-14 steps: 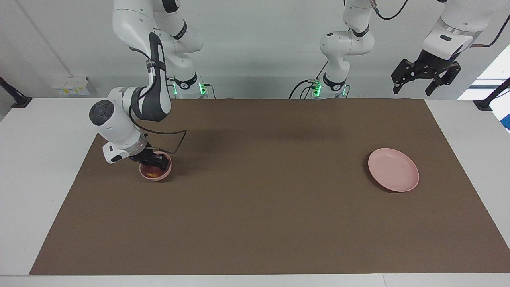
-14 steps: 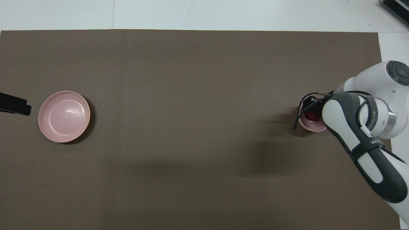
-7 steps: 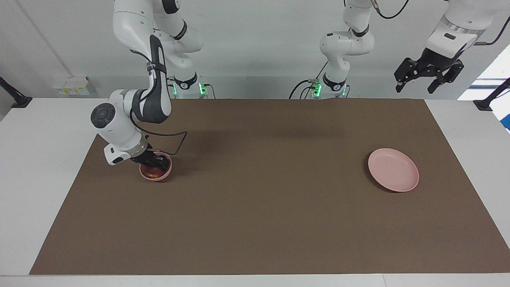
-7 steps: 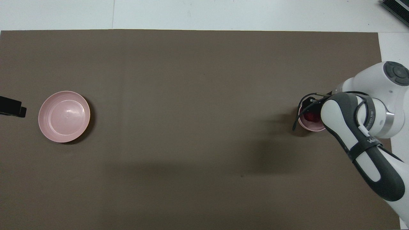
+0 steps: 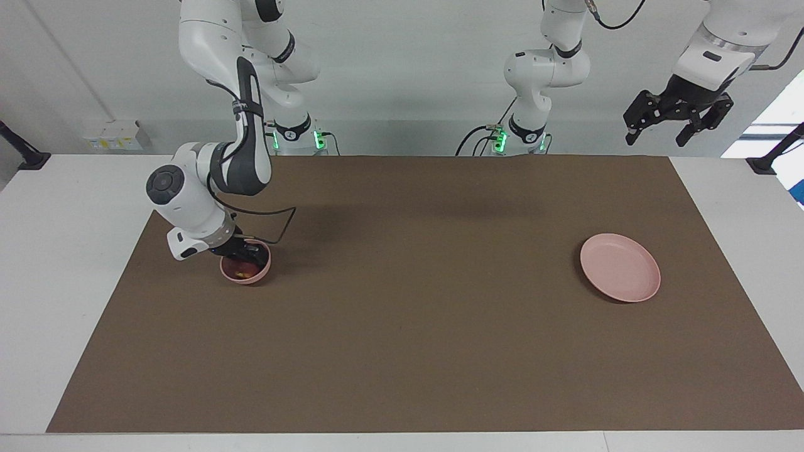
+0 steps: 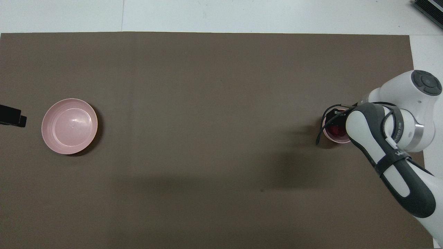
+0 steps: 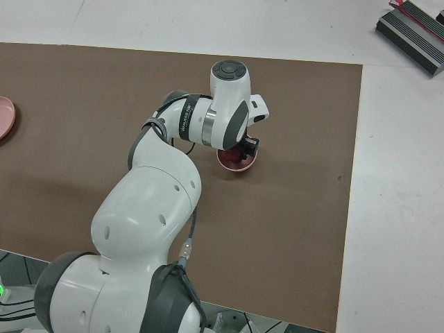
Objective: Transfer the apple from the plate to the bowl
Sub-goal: 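Lower the apple into the small pink cup and open the right gripper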
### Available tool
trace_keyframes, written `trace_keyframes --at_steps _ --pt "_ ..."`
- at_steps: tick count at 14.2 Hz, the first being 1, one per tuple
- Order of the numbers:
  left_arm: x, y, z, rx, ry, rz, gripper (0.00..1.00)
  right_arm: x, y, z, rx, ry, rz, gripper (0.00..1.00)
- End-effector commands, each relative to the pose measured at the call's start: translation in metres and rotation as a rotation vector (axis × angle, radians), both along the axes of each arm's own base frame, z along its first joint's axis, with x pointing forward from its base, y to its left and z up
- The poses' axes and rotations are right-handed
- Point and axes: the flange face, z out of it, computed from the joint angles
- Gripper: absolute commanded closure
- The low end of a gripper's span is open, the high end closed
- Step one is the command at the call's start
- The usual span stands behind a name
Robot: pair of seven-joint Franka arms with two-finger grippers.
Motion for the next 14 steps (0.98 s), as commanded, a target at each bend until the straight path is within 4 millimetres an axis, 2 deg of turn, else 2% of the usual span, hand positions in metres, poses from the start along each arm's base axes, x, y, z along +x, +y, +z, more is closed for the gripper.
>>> trace_keyframes --at_steps 1,4,8,11,14 --pt "-0.008 0.002 0.000 -0.006 0.006 0.001 0.00 -0.006 -0.004 0.006 -0.009 -0.014 0.001 0.00" --pt "-0.008 0.001 0.000 -0.006 0.004 0.000 0.00 -0.002 -0.004 0.008 -0.010 -0.020 0.002 0.00" --pt "-0.008 0.002 0.000 -0.006 0.006 0.001 0.00 0.010 0.002 0.041 -0.012 -0.078 0.015 0.00" --pt "-0.008 0.001 0.000 -0.006 0.006 0.000 0.00 0.008 0.004 0.086 -0.035 -0.146 0.037 0.00" --pt "-0.008 0.002 0.000 -0.006 0.006 0.001 0.00 0.002 0.006 0.145 -0.099 -0.175 0.094 0.00"
